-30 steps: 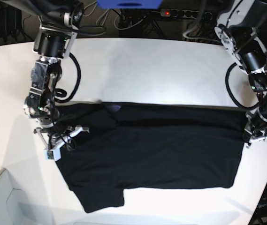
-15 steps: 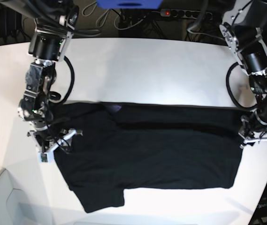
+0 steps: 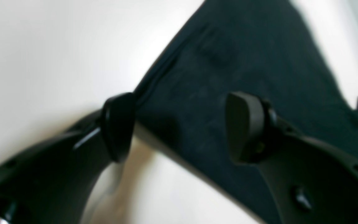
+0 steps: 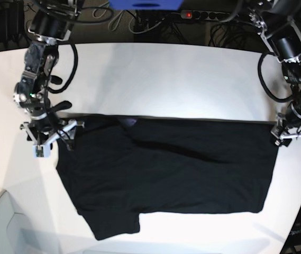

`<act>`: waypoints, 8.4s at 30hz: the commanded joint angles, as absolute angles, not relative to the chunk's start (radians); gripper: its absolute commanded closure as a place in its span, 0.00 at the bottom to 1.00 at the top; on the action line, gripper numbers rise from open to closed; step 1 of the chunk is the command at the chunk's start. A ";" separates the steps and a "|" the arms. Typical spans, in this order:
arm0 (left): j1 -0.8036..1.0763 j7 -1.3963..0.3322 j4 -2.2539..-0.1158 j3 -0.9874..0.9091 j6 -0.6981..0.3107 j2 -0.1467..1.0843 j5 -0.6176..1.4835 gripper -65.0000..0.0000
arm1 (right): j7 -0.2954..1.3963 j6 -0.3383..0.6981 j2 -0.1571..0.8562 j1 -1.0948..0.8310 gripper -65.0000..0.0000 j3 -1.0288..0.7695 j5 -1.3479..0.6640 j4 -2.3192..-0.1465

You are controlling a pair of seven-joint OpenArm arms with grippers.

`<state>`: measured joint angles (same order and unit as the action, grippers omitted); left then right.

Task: Layout the t-shirt on the table in an organized manner, then fold the t-shirt properly
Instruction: 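Lift the collar edge with both grippers and fold it toward the hem, then lay the folded edge down with both grippers and pull it taut, then move both grippers to the hem corners and grasp them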

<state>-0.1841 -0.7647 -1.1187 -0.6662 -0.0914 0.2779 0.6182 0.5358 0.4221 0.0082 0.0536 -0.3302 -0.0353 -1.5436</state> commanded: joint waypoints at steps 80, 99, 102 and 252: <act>-0.278 -1.013 -1.363 -0.725 -0.097 0.294 0.642 1.00 | 1.104 0.590 0.127 0.102 1.00 -0.410 -0.044 -1.897; -0.145 -1.072 -1.365 -0.731 -0.099 0.295 0.639 1.00 | 1.096 0.591 0.122 -0.079 1.00 -0.406 -0.045 -1.906; -0.079 -1.073 -1.365 -0.731 -0.099 0.294 0.639 1.00 | 1.006 0.591 0.099 -0.177 1.00 -0.407 -0.048 -1.906; -0.667 -0.162 -0.292 -0.441 -0.259 0.300 -0.038 0.62 | 0.176 0.476 0.248 0.549 1.00 -0.128 -0.042 -0.585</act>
